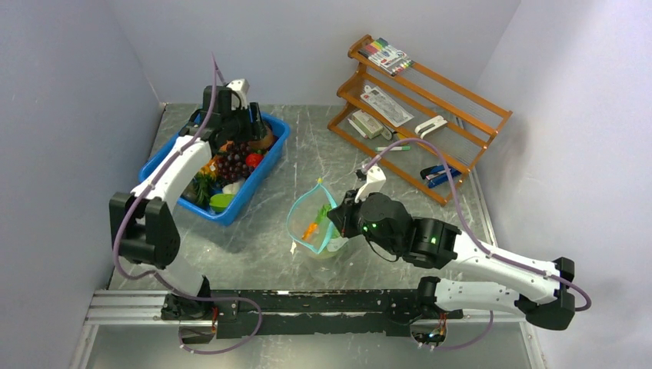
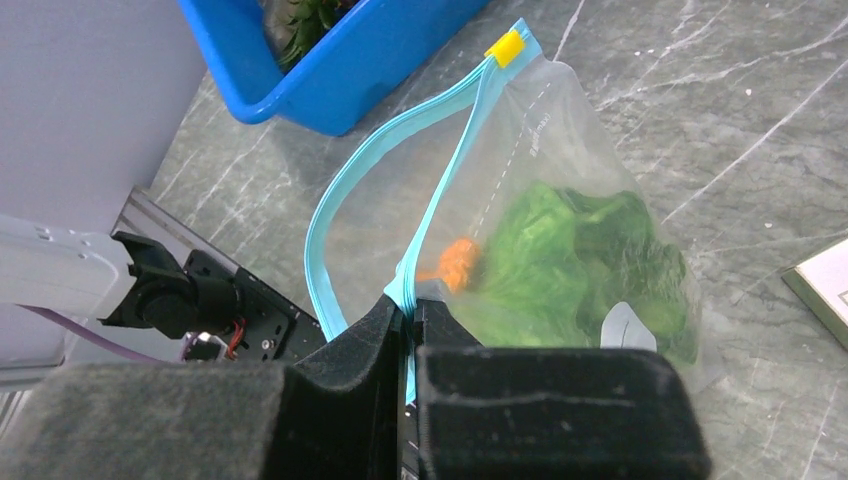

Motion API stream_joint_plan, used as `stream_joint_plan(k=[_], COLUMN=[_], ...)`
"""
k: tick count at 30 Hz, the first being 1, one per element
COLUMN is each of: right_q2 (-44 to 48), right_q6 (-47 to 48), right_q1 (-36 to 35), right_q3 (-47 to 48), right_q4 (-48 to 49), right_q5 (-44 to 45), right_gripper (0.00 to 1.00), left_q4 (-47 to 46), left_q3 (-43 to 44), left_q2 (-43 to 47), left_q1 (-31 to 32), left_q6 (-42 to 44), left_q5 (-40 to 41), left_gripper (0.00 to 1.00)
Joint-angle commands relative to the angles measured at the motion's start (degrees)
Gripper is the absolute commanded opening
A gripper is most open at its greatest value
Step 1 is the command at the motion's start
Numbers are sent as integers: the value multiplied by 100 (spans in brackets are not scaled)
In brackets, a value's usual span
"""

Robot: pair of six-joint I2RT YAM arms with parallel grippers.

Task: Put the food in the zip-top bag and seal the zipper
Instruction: Pick up the fake vegetable from the bin, then place the fake vegetable in the zipper food storage bag.

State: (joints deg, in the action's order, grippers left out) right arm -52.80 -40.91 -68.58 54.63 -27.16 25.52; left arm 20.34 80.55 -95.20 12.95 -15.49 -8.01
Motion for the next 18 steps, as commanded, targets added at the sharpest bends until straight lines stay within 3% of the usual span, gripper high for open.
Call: stream_joint_plan(k=[1, 5, 13, 18], right_q2=[-18, -57, -127, -279], right_q6=[-181, -254, -401, -494], right_q1=[20, 20, 20, 20], right_q3=[11, -23, -70, -5], right_q4=[147, 182, 229, 350], right_q5=[117, 89, 144, 129], right_gripper=[0, 0, 0, 0], left_q4=[18, 2, -187, -812], left_q3=[-355, -752, -1826, -2638], left_q2=[617, 1231, 2740, 3779], left_q1=[-28, -21, -21, -21], left_q6=[-128, -258, -479, -1008], left_q5=[-489, -1153, -3236, -4524], left_gripper=[32, 31, 31, 35])
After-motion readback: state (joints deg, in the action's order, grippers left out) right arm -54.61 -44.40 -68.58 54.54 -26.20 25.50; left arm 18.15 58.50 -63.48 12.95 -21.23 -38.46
